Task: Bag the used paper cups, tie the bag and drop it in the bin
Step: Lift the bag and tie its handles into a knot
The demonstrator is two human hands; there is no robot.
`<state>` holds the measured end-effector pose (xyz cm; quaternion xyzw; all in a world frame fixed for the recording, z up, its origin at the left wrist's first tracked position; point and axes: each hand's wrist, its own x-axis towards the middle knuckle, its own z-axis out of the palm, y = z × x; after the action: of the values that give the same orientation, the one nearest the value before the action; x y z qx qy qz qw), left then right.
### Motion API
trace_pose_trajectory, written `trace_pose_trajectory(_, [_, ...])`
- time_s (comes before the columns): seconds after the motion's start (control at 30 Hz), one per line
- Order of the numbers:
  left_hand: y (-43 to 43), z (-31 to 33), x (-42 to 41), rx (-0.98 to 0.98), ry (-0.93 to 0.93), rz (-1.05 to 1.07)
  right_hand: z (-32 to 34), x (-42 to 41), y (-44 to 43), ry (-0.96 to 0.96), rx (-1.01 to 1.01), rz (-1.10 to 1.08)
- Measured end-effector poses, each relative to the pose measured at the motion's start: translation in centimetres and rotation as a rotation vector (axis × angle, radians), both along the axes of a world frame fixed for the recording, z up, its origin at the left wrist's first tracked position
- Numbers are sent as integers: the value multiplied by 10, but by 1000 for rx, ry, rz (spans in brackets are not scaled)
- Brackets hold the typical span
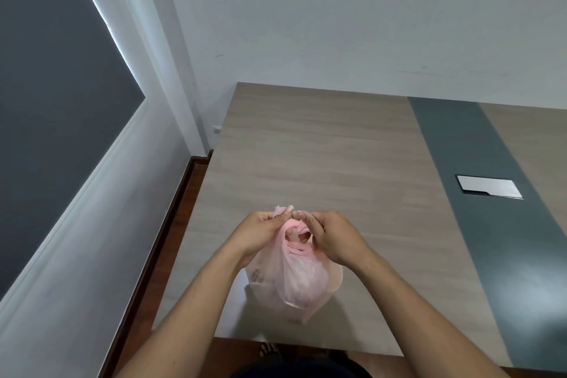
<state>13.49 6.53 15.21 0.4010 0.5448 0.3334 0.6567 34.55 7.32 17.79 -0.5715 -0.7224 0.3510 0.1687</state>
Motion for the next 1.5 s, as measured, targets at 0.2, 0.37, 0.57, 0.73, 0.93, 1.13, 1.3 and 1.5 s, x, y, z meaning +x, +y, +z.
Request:
trace_pose_trajectory(0.2, [-5, -14, 7, 9, 264, 47, -27, 3, 4, -341, 205, 5])
trace_pose_trajectory(0.37, [-5, -24, 6, 48, 439, 72, -45, 13, 2, -456, 321, -81])
trace_pose_trajectory(0.57, [-1, -27, -3, 57, 617, 146, -52, 25, -2, -416, 255, -85])
trace_pose_trajectory(0.73, [7, -31, -9, -9, 610, 292, -54, 29, -2, -349, 212, -27])
trace_pose_trajectory(0.93, [10, -30, -12, 71, 574, 432, -55, 32, -3, -181, 220, -78])
trace_pose_trajectory(1.13, [3, -22, -3, 219, 549, 263, -49, 27, -4, 233, -139, -318])
trace_pose_trajectory(1.3, [-4, -15, 9, 285, 600, 98, -48, 14, -4, 368, -182, -302])
trace_pose_trajectory(1.5, [-9, -18, 18, 428, 623, -72, -36, 1, 1, 620, -241, -310])
